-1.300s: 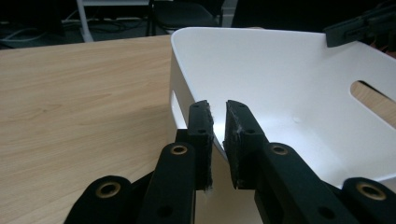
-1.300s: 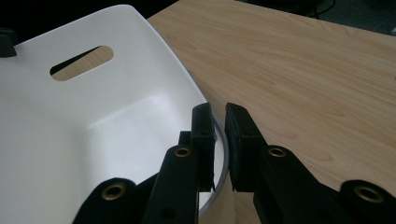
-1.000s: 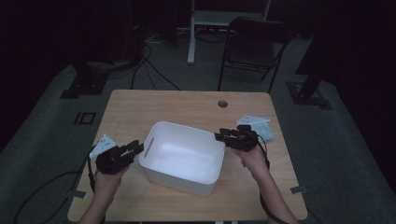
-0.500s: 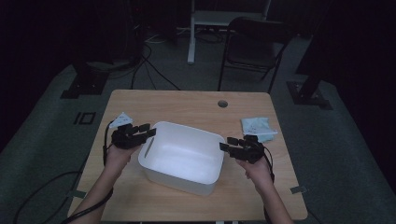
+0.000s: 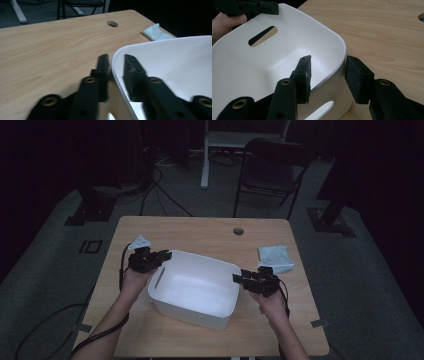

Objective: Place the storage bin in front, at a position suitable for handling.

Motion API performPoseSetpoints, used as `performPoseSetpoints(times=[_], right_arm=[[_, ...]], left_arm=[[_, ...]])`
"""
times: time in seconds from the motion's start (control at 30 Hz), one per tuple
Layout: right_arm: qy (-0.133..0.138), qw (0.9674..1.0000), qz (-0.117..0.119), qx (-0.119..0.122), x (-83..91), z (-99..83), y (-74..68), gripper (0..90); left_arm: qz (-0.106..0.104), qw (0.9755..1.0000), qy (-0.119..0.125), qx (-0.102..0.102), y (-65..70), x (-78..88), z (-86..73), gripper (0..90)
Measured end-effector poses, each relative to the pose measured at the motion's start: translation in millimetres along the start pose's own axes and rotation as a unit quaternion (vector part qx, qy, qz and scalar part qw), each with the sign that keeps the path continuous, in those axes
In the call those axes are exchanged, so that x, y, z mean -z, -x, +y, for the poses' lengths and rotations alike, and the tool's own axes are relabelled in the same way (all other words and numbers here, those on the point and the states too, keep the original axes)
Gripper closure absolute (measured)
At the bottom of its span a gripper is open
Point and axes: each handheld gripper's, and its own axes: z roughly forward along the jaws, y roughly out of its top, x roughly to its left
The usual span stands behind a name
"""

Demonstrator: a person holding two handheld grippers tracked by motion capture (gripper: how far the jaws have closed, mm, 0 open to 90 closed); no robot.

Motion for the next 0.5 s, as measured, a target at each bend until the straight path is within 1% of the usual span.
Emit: performPoseSetpoints(times=[0.03, 0.13, 0.2, 0.23, 0.27, 0.33, 0.5], right_arm=[[0.000, 1.0000, 0.000, 0.001, -0.2, 0.1, 0.0, 56.7], [0.001, 1.0000, 0.000, 0.003, -0.6, 1.5, 2.1, 59.2], [-0.001, 1.0000, 0.000, 0.005, -1.5, 3.3, 3.0, 60.7], [-0.001, 1.0000, 0.000, 0.005, -1.5, 3.3, 3.0, 60.7], [-0.002, 0.9999, -0.002, 0.010, -3.1, 5.5, 4.2, 63.0], [-0.002, 0.9999, 0.001, 0.011, -4.4, 7.1, 5.5, 64.6], [-0.003, 0.9999, 0.008, 0.015, -10.0, 12.1, 8.1, 68.8]], left_arm=[[0.002, 1.0000, 0.001, 0.000, -0.1, -0.2, -0.3, 78.1], [0.007, 1.0000, -0.002, -0.005, 1.2, 0.8, 0.1, 78.8], [0.018, 0.9997, -0.005, -0.014, 4.3, 2.2, 0.1, 79.6], [0.018, 0.9997, -0.005, -0.014, 4.3, 2.2, 0.1, 79.7], [0.017, 0.9998, -0.002, -0.011, 4.4, 5.1, -2.4, 79.7], [0.015, 0.9999, 0.002, -0.005, 4.3, 7.8, -5.0, 79.4], [0.026, 0.9996, 0.006, -0.008, 8.6, 17.5, -12.0, 78.9]])
